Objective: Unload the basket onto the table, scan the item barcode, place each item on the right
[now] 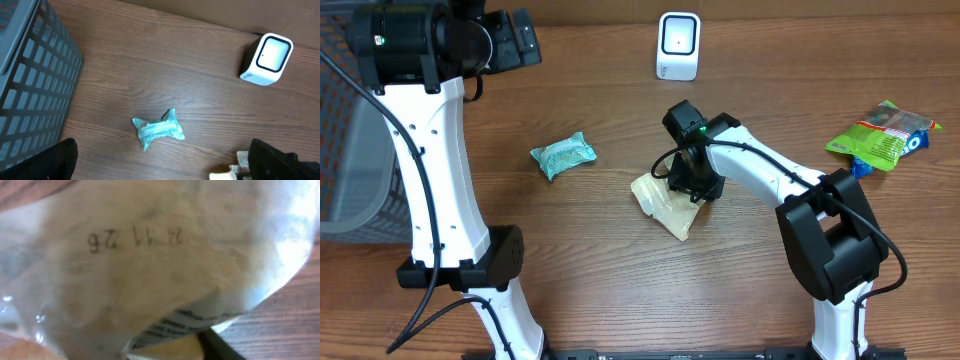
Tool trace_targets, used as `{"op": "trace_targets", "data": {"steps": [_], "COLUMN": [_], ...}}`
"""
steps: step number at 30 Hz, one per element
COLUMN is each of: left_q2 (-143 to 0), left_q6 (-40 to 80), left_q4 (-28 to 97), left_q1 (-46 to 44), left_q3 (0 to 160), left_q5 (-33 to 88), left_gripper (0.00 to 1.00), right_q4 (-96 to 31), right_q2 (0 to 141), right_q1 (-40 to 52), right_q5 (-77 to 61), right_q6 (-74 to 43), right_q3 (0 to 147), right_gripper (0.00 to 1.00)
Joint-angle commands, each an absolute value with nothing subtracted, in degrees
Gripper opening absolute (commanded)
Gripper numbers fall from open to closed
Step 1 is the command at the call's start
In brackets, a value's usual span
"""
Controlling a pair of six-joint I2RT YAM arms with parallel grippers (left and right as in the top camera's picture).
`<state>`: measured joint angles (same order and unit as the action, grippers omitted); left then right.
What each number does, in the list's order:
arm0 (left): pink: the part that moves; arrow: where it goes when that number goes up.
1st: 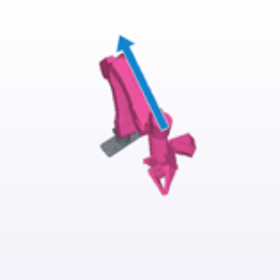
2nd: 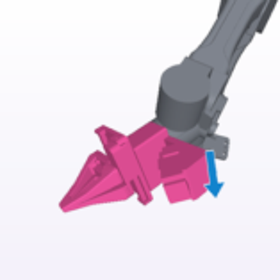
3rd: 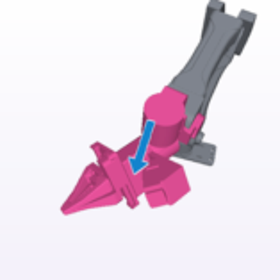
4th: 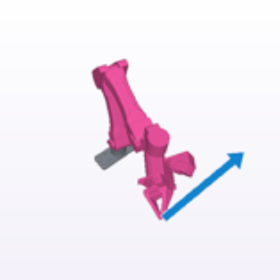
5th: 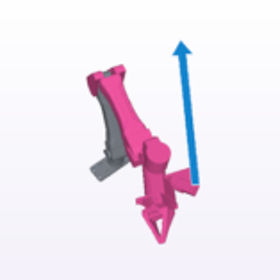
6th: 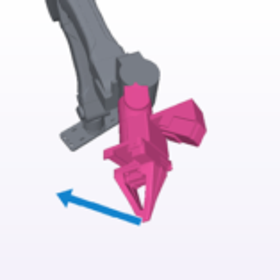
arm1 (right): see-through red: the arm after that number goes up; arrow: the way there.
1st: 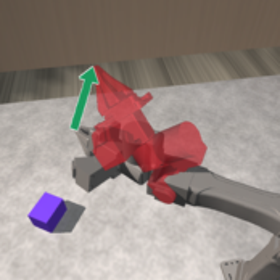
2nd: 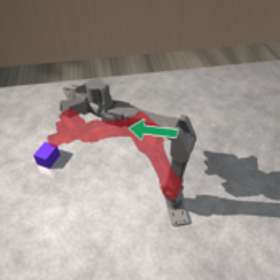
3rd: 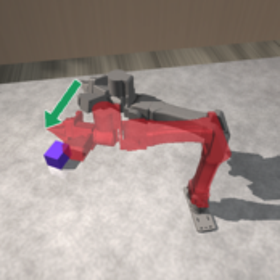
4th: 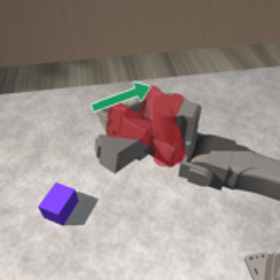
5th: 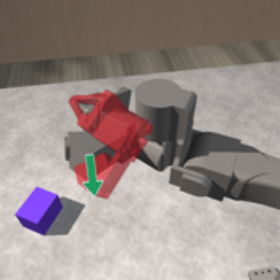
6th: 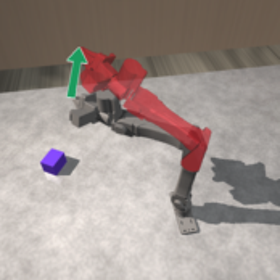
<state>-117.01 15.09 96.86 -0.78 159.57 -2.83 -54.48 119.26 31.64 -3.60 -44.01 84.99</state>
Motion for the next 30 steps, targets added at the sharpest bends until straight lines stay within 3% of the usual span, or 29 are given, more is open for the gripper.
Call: {"op": "trace_targets", "data": {"steps": [1, 10, 17, 25, 30], "left_q2": [-116.0, -116.0, -116.0, -116.0, -116.0], "left_q6": [15.4, 15.4, 15.4, 15.4, 15.4], "left_q4": [96.8, 96.8, 96.8, 96.8, 96.8], "left_q1": [-1.5, -1.5, -1.5, -1.5, -1.5], "left_q3": [159.5, 159.5, 159.5, 159.5, 159.5], "left_q5": [-3.0, -3.0, -3.0, -3.0, -3.0], "left_gripper": [1.00, 1.00, 1.00, 1.00, 1.00], "right_q4": [-53.4, -55.4, -57.0, -57.4, -57.5], "right_q2": [120.6, 114.2, 107.9, 107.9, 107.9], "right_q1": [31.4, 27.4, 21.8, 14.2, 11.1], "right_q5": [-5.2, -36.3, -46.7, -87.1, -90.0], "right_q6": [-41.5, -13.3, -7.9, 10.1, 10.8], "right_q3": [85.5, 92.0, 93.4, 93.4, 93.4], "right_gripper": [0.04, 0.04, 0.04, 0.04, 0.04]}}
